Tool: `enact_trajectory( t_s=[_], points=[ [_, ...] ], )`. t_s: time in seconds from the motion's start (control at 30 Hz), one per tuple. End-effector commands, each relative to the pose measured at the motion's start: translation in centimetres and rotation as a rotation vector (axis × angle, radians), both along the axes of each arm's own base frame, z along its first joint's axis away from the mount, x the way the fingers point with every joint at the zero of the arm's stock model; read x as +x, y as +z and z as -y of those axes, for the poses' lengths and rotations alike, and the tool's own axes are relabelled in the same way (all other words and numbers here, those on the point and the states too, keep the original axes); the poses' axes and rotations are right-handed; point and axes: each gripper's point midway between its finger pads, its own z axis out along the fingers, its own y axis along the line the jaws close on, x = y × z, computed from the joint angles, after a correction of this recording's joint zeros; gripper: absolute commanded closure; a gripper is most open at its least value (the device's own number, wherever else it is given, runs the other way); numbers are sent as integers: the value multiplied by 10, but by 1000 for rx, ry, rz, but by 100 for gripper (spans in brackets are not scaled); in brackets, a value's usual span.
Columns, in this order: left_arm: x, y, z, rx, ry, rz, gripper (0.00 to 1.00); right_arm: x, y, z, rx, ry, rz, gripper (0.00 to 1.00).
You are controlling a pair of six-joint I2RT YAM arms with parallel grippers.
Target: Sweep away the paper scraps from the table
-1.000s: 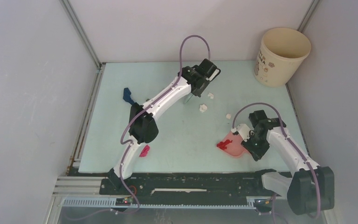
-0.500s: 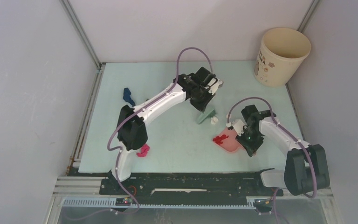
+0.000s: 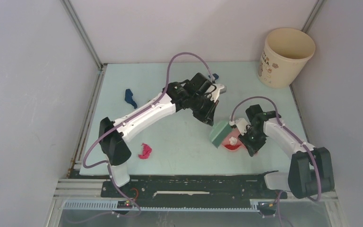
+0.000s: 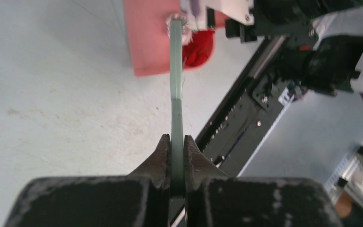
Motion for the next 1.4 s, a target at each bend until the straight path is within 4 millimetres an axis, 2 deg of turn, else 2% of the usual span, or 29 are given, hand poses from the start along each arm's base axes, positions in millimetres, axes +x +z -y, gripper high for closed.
enact_trajectory(
  t_s=[0.0, 0.2, 0.3, 0.47, 0.6, 0.83, 1.0, 1.23, 1.37],
  points=[
    [47, 51, 2, -68, 168, 203, 100, 2, 18, 4, 53, -33, 75, 100],
    [87, 72, 3, 5, 220, 361, 100, -9, 32, 30, 52, -72, 125, 100],
    [114, 70, 4, 85, 241, 443, 100, -18, 37, 51, 19, -109, 124, 100],
    [149, 48, 18, 169, 224, 540, 100, -35, 40, 77, -38, -132, 87, 100],
    [163, 29, 31, 177, 204, 565, 100, -49, 37, 83, -58, -140, 23, 100],
    [154, -10, 60, 123, 124, 465, 100, -47, 17, 84, -67, -159, -28, 100],
    [134, -33, 85, 41, 50, 343, 100, -34, 7, 80, -79, -152, -36, 100],
    [106, -43, 103, 11, -11, 300, 100, -14, -3, 71, -66, -178, -49, 100],
    [84, -25, 108, -51, -27, 244, 100, -3, -7, 71, -57, -194, -26, 100]
  ],
)
